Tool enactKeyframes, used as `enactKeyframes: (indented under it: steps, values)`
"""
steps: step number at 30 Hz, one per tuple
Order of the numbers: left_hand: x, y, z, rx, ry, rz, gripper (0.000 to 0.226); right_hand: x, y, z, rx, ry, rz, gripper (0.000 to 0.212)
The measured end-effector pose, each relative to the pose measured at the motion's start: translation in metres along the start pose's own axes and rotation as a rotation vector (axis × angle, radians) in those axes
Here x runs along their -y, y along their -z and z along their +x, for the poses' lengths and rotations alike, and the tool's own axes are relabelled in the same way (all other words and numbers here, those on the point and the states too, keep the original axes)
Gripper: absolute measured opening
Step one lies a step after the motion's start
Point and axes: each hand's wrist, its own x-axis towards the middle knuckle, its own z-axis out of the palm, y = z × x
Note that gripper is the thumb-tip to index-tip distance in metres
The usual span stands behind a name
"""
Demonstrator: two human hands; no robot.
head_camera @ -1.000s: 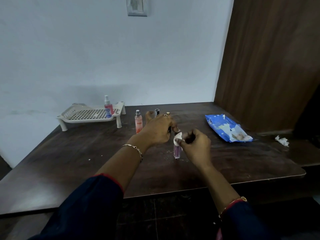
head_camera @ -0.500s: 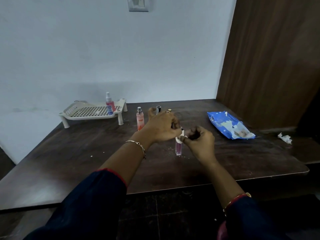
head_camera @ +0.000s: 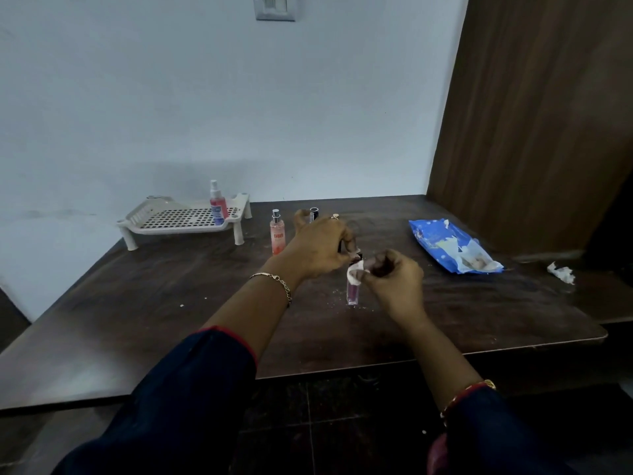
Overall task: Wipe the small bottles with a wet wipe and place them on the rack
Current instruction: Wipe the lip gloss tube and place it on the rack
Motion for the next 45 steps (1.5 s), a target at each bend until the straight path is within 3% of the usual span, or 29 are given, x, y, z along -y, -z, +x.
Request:
enactKeyframes:
  steps: [4,10,18,22,27,31,37,45]
  values:
    - [0.001,0.0,0.002,-0.011,-0.011,0.019,0.009,-0.003,-0.002,-0.002,0.009,-0.015,0.093,0.035]
    - [-0.001,0.004,0.006,0.011,-0.047,0.032,0.01,-0.025,-0.004,-0.014,0.171,-0.114,-0.103,0.03]
    - [0.0,0.015,0.01,0.103,-0.097,0.065,0.008,0.003,0.005,-0.005,0.044,-0.128,0.345,0.021]
    - [0.003,0.015,0.009,0.088,-0.084,0.05,0.008,0.017,0.004,0.002,0.04,-0.065,0.37,0.03]
    - [0.004,0.012,0.004,0.05,-0.064,-0.014,0.004,-0.001,-0.001,-0.005,0.123,-0.11,0.409,0.035]
    - [0.0,0.015,0.006,0.065,-0.055,0.015,0.006,-0.006,0.001,-0.009,0.193,-0.117,0.399,0.028]
    - [-0.002,0.016,0.007,0.057,-0.049,0.034,0.01,0.011,0.0,0.006,0.099,-0.057,0.475,0.03]
    - [0.0,0.013,0.004,0.049,-0.055,0.001,0.006,-0.005,-0.001,-0.007,0.156,-0.185,0.536,0.03]
